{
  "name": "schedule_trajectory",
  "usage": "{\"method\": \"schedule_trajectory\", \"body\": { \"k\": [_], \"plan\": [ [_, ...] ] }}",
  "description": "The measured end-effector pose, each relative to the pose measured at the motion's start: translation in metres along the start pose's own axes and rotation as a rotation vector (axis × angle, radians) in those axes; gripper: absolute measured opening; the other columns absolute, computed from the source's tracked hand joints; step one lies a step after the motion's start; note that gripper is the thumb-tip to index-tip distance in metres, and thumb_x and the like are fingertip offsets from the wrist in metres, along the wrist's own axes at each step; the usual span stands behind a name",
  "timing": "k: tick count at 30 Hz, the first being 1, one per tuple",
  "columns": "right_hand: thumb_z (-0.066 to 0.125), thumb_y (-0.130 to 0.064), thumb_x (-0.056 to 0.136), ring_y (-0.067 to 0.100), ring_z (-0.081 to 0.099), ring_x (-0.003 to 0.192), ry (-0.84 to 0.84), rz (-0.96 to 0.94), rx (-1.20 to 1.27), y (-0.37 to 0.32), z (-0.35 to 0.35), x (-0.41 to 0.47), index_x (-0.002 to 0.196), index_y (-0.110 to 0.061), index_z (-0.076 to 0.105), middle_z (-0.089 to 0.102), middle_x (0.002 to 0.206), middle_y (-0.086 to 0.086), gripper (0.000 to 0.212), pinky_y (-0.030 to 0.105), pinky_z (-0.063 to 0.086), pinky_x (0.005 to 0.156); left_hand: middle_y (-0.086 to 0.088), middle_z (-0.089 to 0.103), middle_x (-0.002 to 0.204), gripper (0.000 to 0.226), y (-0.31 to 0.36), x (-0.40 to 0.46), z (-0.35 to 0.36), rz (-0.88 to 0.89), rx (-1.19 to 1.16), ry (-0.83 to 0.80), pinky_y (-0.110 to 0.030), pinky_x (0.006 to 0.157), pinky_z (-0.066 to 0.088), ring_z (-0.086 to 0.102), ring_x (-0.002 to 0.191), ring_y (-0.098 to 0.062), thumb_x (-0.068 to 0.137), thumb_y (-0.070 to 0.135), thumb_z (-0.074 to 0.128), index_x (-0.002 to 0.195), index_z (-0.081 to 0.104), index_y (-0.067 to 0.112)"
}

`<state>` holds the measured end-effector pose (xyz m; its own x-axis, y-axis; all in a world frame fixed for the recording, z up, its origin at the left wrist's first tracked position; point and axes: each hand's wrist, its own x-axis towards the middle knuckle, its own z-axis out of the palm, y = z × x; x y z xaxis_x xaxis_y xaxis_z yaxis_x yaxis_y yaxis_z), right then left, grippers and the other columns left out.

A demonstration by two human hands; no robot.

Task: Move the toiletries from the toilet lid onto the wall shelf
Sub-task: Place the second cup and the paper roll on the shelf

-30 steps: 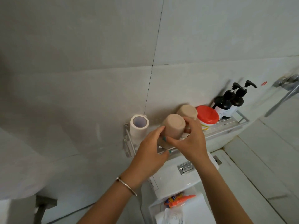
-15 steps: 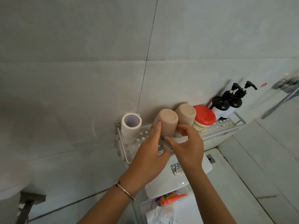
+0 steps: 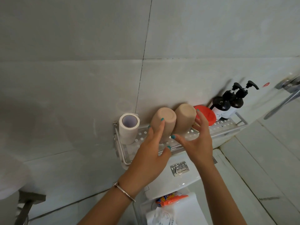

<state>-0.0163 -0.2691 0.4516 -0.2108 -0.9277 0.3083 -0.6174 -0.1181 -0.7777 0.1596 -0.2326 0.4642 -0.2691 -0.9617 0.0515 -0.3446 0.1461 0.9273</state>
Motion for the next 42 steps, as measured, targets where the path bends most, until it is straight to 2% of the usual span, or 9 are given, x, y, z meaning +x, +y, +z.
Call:
{"method": "schedule_trajectory", "body": {
  "k": [4,7,16,19,24,28,34,38,42],
  "plan": [
    [0.084,-0.023,0.072,0.006,0.058,0.108,0.014,-0.027,-0.090,0.009,-0.005,0.007,0.135,-0.042,0.042,0.057,0.129,-0.014,0.078,0.031,0.051,0.087,0.010,0.000,0.162,0.082,0.000,0.006,0.005,0.014,0.029,-0.013,-0.003,0.100,0.018,0.017,0.140,0.004,0.095,0.023,0.051,0.143,-0.007,0.055],
    [0.079,-0.023,0.077,0.008,0.059,0.107,0.058,-0.034,-0.124,0.013,0.000,0.009,0.133,-0.041,0.045,0.058,0.126,-0.012,0.068,0.032,0.052,0.083,0.004,0.003,0.162,0.084,0.002,0.007,0.009,0.003,0.055,-0.009,-0.017,0.102,0.028,0.030,0.140,-0.013,0.095,0.026,0.051,0.144,-0.010,0.053],
    [0.078,-0.026,0.076,0.006,0.058,0.108,0.161,-0.005,-0.126,0.012,0.012,0.006,0.134,-0.039,0.042,0.058,0.125,-0.014,0.069,0.028,0.049,0.080,0.001,0.002,0.162,0.089,0.001,0.005,0.013,0.028,0.149,0.033,-0.022,0.090,0.038,0.050,0.121,-0.024,0.094,0.025,0.052,0.140,-0.018,0.056],
    [0.080,-0.025,0.074,0.003,0.059,0.103,0.191,0.062,-0.048,0.011,0.014,0.005,0.138,-0.037,0.035,0.060,0.115,-0.016,0.079,0.027,0.046,0.081,-0.005,-0.007,0.162,0.087,0.000,0.004,0.012,0.018,0.189,0.062,-0.023,0.092,0.035,0.042,0.131,-0.029,0.095,0.025,0.051,0.142,-0.017,0.052],
    [0.083,-0.028,0.072,0.013,0.056,0.110,0.197,0.138,-0.062,0.014,0.019,0.004,0.144,-0.017,0.033,0.058,0.122,-0.006,0.088,0.040,0.046,0.096,-0.009,-0.024,0.158,0.086,0.002,-0.002,0.012,-0.072,0.342,0.123,-0.028,0.090,0.041,0.047,0.127,-0.032,0.095,0.031,0.050,0.150,-0.016,0.021],
    [0.066,-0.042,0.083,0.025,0.048,0.127,0.193,0.097,-0.198,0.016,0.025,-0.015,0.140,-0.012,0.042,0.056,0.135,0.005,0.068,0.049,0.033,0.109,-0.014,-0.020,0.158,0.085,-0.001,-0.016,0.016,-0.063,0.561,0.079,-0.032,0.088,0.048,0.052,0.119,-0.029,0.094,0.032,0.046,0.149,-0.015,0.008],
    [0.027,-0.054,0.096,0.012,-0.007,0.150,0.009,0.109,-0.313,0.014,0.027,-0.059,0.152,-0.030,0.019,0.008,0.163,-0.011,0.061,0.044,0.004,0.122,-0.026,0.038,0.147,0.082,-0.026,-0.034,0.027,0.091,0.915,0.073,-0.044,0.099,0.045,0.045,0.132,-0.036,0.072,0.028,0.063,0.142,0.036,-0.006],
    [0.028,-0.049,0.102,0.011,-0.013,0.149,-0.106,0.152,-0.330,0.016,0.027,-0.090,0.153,-0.036,-0.004,-0.011,0.162,-0.014,0.062,0.043,0.000,0.119,-0.018,0.034,0.151,0.084,-0.037,-0.044,0.026,0.180,1.013,0.070,-0.046,0.111,0.030,0.032,0.140,-0.034,0.075,0.019,0.065,0.147,0.028,0.001],
    [0.029,-0.048,0.102,0.018,-0.013,0.150,-0.192,0.315,-0.389,0.035,0.026,-0.141,0.152,-0.040,-0.006,-0.012,0.163,-0.008,0.061,0.049,0.003,0.120,-0.014,0.014,0.160,0.089,-0.046,-0.060,0.031,0.241,1.003,0.061,-0.046,0.118,0.005,0.011,0.148,-0.029,0.080,0.026,0.063,0.151,0.014,0.005]
  ]
}}
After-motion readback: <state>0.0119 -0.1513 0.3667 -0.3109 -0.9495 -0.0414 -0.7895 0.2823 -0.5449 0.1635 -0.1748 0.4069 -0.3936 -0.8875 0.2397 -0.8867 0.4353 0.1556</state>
